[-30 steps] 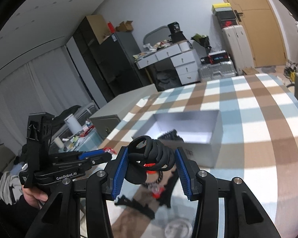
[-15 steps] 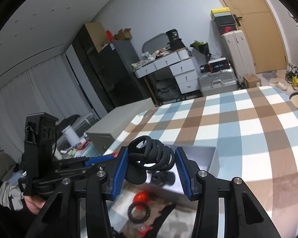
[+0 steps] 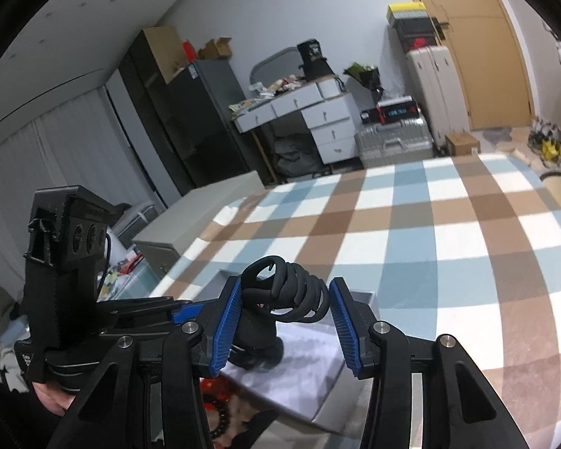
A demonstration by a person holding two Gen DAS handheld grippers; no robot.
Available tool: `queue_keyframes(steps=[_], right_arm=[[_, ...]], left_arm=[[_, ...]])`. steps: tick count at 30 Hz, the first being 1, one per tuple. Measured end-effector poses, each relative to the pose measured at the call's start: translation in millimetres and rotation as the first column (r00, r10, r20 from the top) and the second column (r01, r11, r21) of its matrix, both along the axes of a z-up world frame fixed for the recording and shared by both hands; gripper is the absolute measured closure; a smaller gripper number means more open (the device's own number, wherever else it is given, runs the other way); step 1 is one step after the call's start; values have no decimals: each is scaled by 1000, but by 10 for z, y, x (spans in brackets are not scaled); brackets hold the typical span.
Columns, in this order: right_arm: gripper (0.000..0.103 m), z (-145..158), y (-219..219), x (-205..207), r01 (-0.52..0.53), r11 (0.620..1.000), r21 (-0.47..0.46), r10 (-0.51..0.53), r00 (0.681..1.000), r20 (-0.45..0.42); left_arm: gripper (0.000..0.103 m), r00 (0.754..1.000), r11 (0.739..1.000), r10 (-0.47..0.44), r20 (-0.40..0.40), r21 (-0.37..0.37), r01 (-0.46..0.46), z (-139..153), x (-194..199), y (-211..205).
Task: Organize jewelry
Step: 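Lower both held items into the grey box and open both tools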
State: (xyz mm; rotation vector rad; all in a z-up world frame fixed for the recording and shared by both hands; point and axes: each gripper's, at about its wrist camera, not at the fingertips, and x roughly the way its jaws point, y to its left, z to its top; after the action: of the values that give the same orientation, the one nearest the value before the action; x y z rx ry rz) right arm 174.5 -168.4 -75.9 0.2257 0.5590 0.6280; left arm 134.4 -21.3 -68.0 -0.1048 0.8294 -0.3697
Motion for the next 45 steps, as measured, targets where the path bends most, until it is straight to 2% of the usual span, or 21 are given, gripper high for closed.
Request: queue_keyframes(steps=[13, 20, 22, 23, 25, 27, 29, 32, 36, 42, 45], right_arm=[[56, -163, 44, 180, 4, 1000, -31, -6, 998, -64], [54, -171, 22, 207, 14, 1000, -6, -14, 997, -79], [51, -167, 1, 220, 22, 1000, 12, -20, 996, -91], [45, -161, -10, 217, 20, 1000, 24, -18, 995, -94], [37, -133, -37, 186, 26, 999, 36, -23, 996, -82], [34, -100, -71, 141, 46, 998, 38, -44, 997, -66], [32, -81, -115, 110, 61, 997, 52, -57, 997, -61], [31, -63, -204, 55, 86, 993, 85, -80, 994, -68], [31, -18, -266, -70, 113, 990, 86, -108, 993, -51], [30, 61, -289, -227, 120, 990, 76, -117, 993, -34], [26, 115, -279, -321, 121, 990, 74, -120, 993, -13]], left_arm=[[86, 998, 999, -22, -54, -29, 20, -80, 87, -20], [85, 997, 999, -17, -72, -32, 14, -84, 127, -21], [84, 997, 999, -11, -80, -31, 9, -85, 140, -8], [84, 997, 1000, -5, -83, -31, 2, -84, 143, 3], [80, 996, 999, 1, -86, -39, -4, -79, 142, 26], [65, 996, 999, 10, -88, -37, -13, -65, 126, 45], [64, 997, 999, 9, -79, -51, -13, -32, 91, 58], [63, 999, 999, 20, -51, -33, -22, 30, 40, 49], [53, 999, 999, 28, -27, -25, -29, 95, -24, 57], [52, 999, 999, 41, 8, -21, -41, 198, -142, 86], [49, 998, 999, 49, 27, -9, -49, 243, -212, 93]])
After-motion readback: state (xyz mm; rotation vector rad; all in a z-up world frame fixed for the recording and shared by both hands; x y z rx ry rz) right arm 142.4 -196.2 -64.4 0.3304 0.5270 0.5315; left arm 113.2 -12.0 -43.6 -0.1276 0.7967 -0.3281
